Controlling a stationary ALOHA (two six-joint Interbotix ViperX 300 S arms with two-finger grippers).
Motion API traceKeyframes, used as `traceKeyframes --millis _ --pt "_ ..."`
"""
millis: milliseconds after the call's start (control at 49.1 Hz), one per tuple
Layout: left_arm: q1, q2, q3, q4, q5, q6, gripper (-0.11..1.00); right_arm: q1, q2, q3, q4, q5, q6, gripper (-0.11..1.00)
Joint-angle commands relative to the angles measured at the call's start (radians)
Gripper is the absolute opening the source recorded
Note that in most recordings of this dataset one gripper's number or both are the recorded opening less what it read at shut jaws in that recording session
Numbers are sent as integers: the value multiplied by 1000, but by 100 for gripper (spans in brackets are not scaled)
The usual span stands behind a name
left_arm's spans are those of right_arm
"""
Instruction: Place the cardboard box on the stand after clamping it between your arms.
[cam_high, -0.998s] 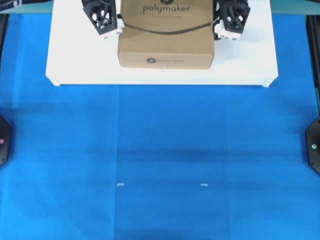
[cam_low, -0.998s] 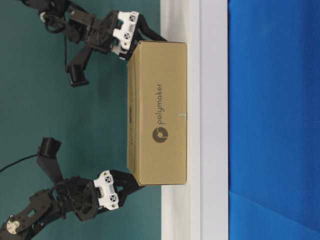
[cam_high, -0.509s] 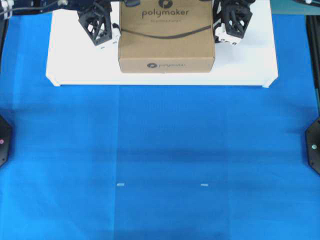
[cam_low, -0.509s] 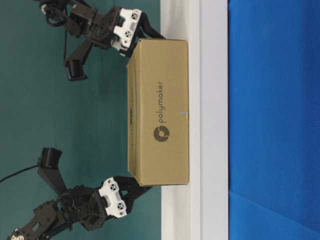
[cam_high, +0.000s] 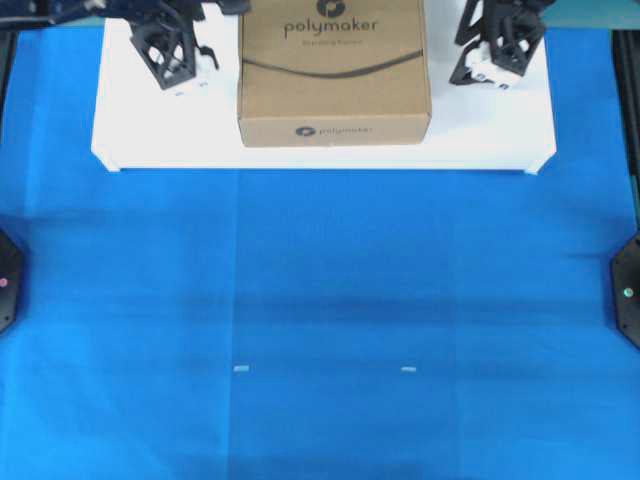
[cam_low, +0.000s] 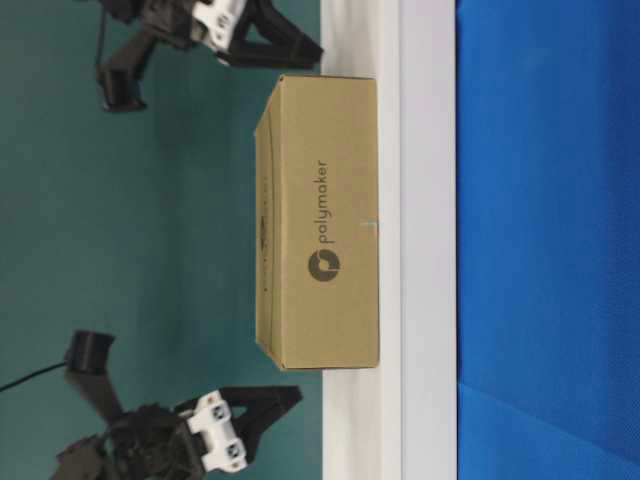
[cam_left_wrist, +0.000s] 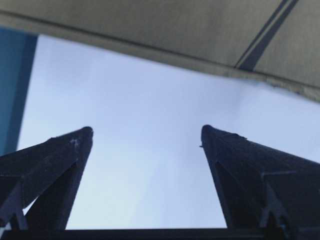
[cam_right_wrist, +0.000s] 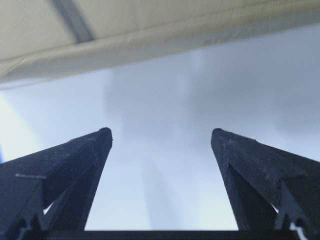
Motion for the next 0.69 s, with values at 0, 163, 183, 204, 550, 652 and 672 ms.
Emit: traceKeyframes --millis 0,163,183,204,550,652,672 --pt "-5 -61 3 -2 -3 -6 85 -15 -80 9 12 14 20 98" --pt "-15 -186 74 -2 -17 -9 85 -2 -186 69 12 32 86 97" --pt "-15 -202 87 -2 -20 -11 85 2 -198 80 14 32 91 97" --pt "-15 -222 100 -2 -26 -12 85 6 -210 89 14 29 97 97" --pt "-164 -499 341 -2 -273 -37 84 135 -434 249 80 -98 175 97" --pt "-232 -558 385 -2 -322 -74 83 195 -499 308 81 -195 187 97" --pt "-245 -574 394 -2 -336 -87 83 207 -511 322 84 -215 192 97"
